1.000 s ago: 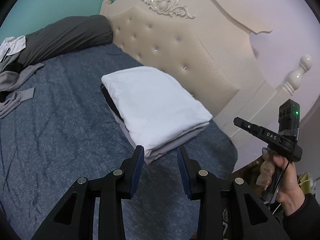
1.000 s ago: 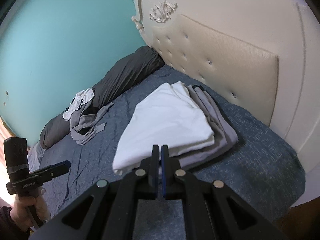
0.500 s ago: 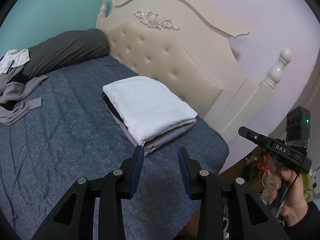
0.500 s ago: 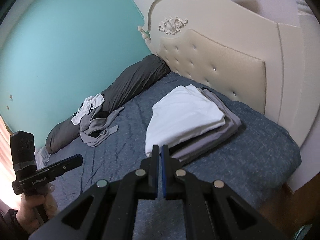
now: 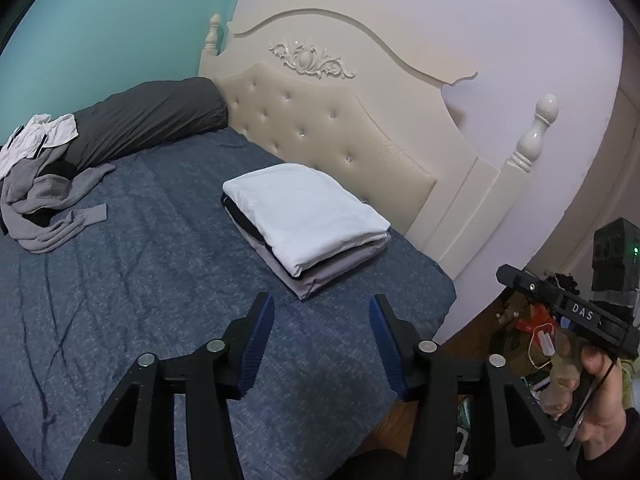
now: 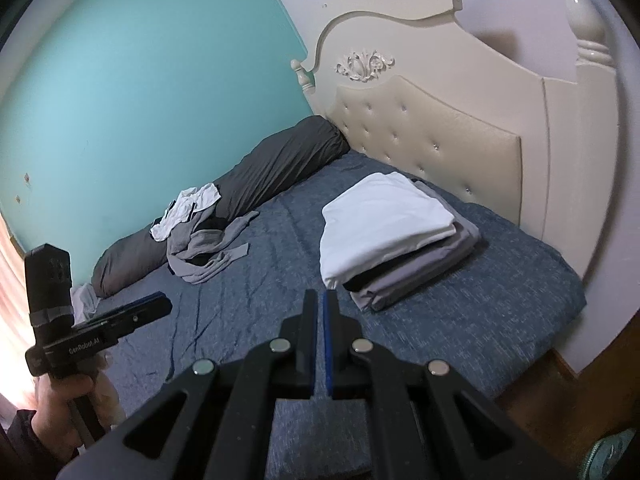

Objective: Fold clothes

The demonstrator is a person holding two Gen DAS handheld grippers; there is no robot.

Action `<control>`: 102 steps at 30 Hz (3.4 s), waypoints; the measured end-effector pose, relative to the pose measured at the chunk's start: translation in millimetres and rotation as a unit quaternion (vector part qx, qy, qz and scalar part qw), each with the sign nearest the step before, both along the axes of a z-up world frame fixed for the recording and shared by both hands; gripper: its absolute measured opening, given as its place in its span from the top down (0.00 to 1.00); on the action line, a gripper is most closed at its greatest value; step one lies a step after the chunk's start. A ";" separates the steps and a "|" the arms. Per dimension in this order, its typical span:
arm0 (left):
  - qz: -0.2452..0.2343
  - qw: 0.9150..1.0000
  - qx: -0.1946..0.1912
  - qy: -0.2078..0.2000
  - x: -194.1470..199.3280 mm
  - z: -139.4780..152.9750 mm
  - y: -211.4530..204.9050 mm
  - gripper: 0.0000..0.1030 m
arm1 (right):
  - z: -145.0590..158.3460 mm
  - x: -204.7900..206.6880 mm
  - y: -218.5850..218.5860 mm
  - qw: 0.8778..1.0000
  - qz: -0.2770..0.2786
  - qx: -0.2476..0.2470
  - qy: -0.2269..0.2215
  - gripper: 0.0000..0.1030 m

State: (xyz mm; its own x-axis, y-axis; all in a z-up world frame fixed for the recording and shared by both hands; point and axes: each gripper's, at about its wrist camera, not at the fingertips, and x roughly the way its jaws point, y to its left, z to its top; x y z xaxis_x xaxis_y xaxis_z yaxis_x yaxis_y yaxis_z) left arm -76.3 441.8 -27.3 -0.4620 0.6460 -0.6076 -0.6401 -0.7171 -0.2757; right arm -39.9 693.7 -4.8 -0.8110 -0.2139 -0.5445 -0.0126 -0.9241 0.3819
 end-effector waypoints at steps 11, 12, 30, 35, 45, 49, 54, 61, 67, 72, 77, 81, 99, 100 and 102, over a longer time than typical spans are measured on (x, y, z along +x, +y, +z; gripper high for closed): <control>-0.009 1.000 0.004 0.009 23.0 3.5 -21.1 0.45 | 3.5 33.0 -24.1 1.000 0.002 0.022 0.005 0.97; -0.011 1.000 0.006 0.009 25.1 4.0 -22.9 0.45 | 4.1 35.4 -26.1 1.000 0.002 0.023 0.006 0.97; -0.025 0.999 0.007 0.028 53.6 12.8 -44.4 0.36 | 4.2 66.9 -49.9 0.999 -0.015 0.049 0.008 0.85; -0.024 0.999 0.000 0.033 58.3 12.7 -48.2 0.34 | 2.7 75.0 -56.8 0.998 -0.024 0.055 0.011 0.75; -0.024 0.999 -0.012 0.039 67.2 7.6 -53.2 0.29 | -0.3 85.6 -70.9 0.997 -0.029 0.078 0.006 0.74; -0.022 0.999 -0.011 0.039 69.9 5.4 -56.0 0.28 | -0.3 88.2 -71.6 0.996 -0.038 0.086 0.005 0.60; -0.015 0.999 -0.011 0.042 73.4 4.3 -59.2 0.24 | -1.8 92.2 -72.9 0.994 -0.050 0.092 0.005 0.56; -0.011 0.999 -0.008 0.048 78.8 6.7 -63.1 0.13 | -7.1 94.2 -77.6 0.993 -0.059 0.102 0.000 0.39; -0.010 0.998 -0.011 0.053 82.2 8.3 -65.2 0.10 | -13.6 96.3 -81.4 0.993 -0.057 0.105 -0.008 0.33; -0.007 0.999 -0.011 0.053 83.1 7.5 -66.7 0.06 | -15.4 100.2 -82.2 0.991 -0.068 0.114 -0.009 0.24; -0.006 0.999 -0.009 0.051 84.0 7.1 -69.5 0.00 | -16.3 103.9 -81.4 0.989 -0.081 0.122 -0.007 0.13; -0.010 0.999 -0.010 0.051 85.9 6.2 -69.6 0.00 | -18.7 106.1 -81.5 0.988 -0.088 0.126 -0.008 0.06; -0.002 0.999 -0.012 0.039 88.5 -1.1 -78.0 0.00 | -16.5 111.6 -89.3 0.986 -0.095 0.139 -0.001 0.00; -0.001 0.999 -0.013 0.040 89.1 -2.0 -78.2 0.00 | -16.6 111.4 -89.3 0.986 -0.095 0.139 -0.001 0.00; -0.001 0.999 -0.016 0.042 90.0 -3.6 -79.0 0.00 | -16.6 111.1 -89.3 0.986 -0.095 0.138 -0.002 0.00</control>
State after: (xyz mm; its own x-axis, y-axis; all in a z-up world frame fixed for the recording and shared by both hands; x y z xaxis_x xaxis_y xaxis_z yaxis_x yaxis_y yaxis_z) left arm 13.7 362.8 -30.9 -0.5118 0.6270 -0.5873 -0.6610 -0.7241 -0.1970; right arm 71.2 604.4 -21.3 -0.8198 0.0990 -0.5640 -0.1966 -0.9737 0.1148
